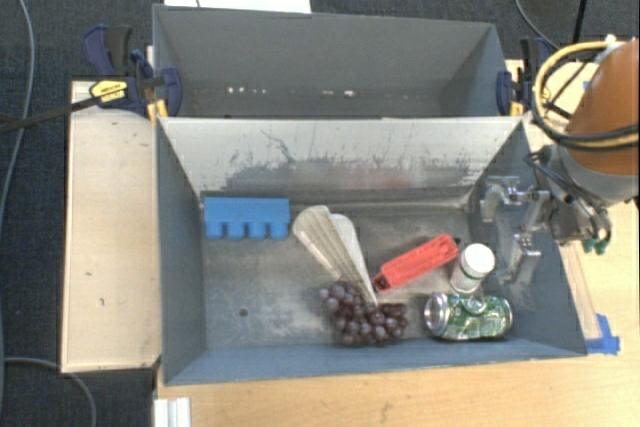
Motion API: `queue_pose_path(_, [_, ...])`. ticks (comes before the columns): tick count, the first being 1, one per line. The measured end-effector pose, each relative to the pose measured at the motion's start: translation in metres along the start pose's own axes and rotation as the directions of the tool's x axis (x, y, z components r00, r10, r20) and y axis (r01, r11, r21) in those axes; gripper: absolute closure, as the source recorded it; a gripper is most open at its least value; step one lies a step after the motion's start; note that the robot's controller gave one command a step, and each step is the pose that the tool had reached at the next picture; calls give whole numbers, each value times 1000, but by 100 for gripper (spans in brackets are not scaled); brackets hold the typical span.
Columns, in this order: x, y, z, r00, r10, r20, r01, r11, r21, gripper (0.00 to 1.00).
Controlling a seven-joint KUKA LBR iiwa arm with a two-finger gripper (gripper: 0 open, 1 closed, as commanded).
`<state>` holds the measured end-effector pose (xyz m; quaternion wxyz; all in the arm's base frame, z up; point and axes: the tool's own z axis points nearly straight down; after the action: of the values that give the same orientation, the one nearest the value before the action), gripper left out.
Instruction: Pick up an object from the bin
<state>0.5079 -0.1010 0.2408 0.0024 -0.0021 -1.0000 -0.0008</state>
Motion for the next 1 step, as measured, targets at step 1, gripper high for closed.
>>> queue_pose_path(1, [-1, 0, -4, 1000, -3, 8, 3, 1000, 2, 0])
